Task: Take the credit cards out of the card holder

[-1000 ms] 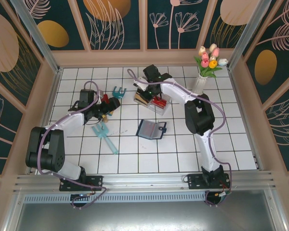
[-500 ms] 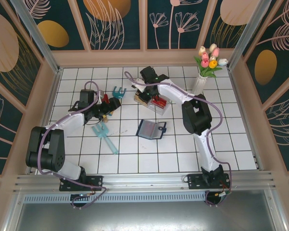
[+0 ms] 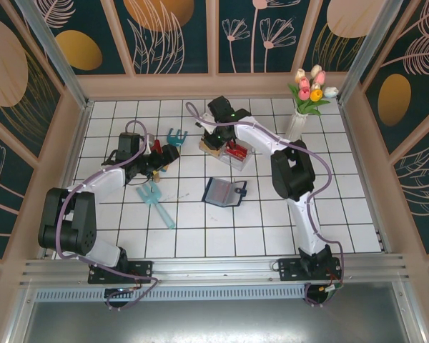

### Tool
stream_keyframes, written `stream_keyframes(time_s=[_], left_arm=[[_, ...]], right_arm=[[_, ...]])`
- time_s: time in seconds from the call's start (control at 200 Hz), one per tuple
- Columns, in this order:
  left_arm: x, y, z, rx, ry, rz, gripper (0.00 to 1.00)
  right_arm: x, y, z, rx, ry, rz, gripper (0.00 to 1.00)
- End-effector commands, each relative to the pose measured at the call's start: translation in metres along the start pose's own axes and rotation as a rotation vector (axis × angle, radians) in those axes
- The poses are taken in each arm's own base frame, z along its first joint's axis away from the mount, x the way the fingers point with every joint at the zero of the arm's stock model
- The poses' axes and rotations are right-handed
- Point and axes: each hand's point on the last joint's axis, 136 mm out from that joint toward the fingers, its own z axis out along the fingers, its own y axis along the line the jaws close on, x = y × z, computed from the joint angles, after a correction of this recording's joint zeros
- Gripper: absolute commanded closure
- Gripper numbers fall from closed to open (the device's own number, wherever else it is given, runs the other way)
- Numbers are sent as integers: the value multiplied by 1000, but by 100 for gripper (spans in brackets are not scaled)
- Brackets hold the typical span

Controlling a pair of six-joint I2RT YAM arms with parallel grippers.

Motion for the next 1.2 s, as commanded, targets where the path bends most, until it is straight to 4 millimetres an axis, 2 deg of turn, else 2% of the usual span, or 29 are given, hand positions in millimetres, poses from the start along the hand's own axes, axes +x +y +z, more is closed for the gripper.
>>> stream_keyframes(time_s=[0.0,0.145,0.38,0.806,1.191], left_arm=[[1,-1,1,22,3,-2,1],[2,0,2,20,8,-3,1],[2,2,4,14,10,-5,1],[3,5,6,8,16,-8,1],[4,7,7,7,20,-11,1]], right_arm=[[-21,-6,-28,41,-71,35,78],[-14,-18,-21,68,-57,93,69],[-5,-24,-11,89,-33,119,68],[9,-19,5,55,10,111,89],[19,-7,15,10,41,94,91]])
